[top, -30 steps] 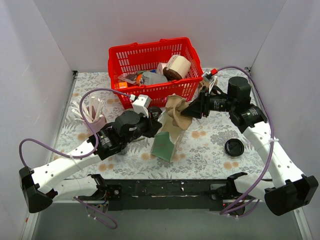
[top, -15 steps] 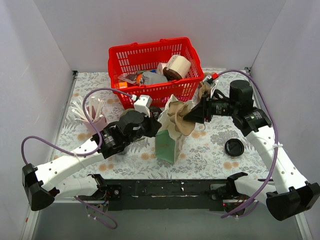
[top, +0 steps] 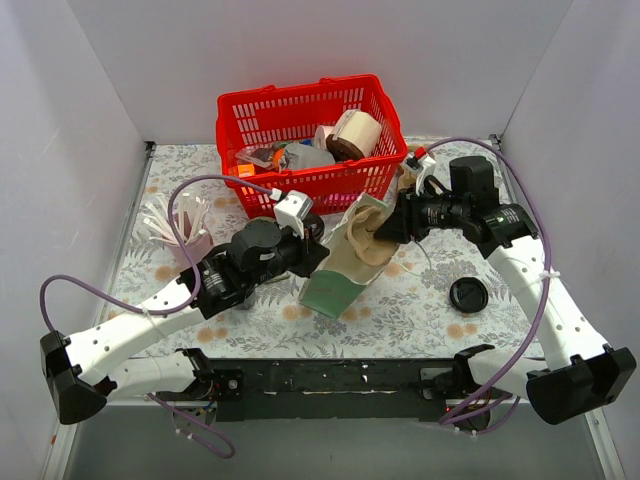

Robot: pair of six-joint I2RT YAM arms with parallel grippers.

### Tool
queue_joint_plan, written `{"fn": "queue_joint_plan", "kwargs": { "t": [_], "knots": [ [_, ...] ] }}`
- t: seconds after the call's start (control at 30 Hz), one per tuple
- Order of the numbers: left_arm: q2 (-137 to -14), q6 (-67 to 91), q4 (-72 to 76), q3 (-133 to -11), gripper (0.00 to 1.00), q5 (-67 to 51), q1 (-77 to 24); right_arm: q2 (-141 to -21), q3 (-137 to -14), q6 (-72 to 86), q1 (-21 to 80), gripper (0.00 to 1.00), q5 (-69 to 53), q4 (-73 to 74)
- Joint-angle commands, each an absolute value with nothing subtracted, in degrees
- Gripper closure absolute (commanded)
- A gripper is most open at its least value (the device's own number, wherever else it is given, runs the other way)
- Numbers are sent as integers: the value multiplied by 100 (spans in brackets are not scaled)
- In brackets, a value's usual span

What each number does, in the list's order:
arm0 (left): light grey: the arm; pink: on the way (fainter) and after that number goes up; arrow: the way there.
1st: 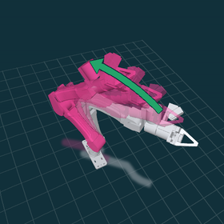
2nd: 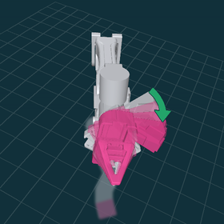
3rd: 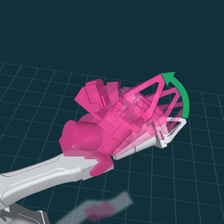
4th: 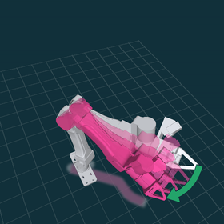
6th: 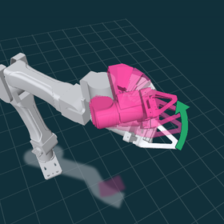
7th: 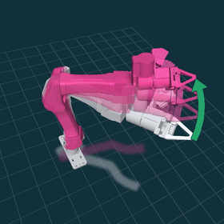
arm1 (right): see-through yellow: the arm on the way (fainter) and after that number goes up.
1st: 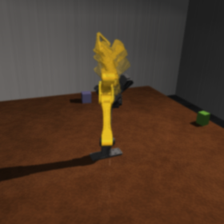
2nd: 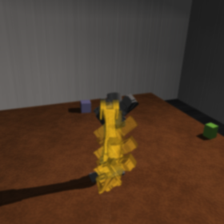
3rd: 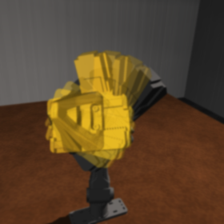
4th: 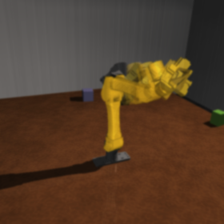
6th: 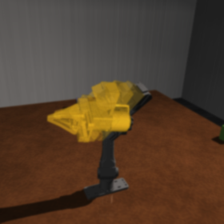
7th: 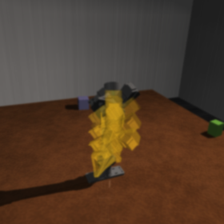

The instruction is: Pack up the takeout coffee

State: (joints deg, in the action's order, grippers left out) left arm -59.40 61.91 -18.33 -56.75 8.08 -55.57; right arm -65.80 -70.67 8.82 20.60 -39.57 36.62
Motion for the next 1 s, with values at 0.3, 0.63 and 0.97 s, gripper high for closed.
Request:
{"fn": "queue_joint_plan", "kwargs": {
  "t": [0.3,0.63,0.97],
  "knots": [
    [-6187,6424,-1722,-6134,100,-166,-5511,-6767,-7138,-685,2891,58,-1749,3973],
    [-6442,6609,-1872,-6267,100,114,-5309,-6873,-6926,-1414,3567,56,-1151,3893],
    [-6662,6820,-1854,-6284,100,62,-5002,-7620,-6873,-1371,4359,55,446,4192]
  ]
}}
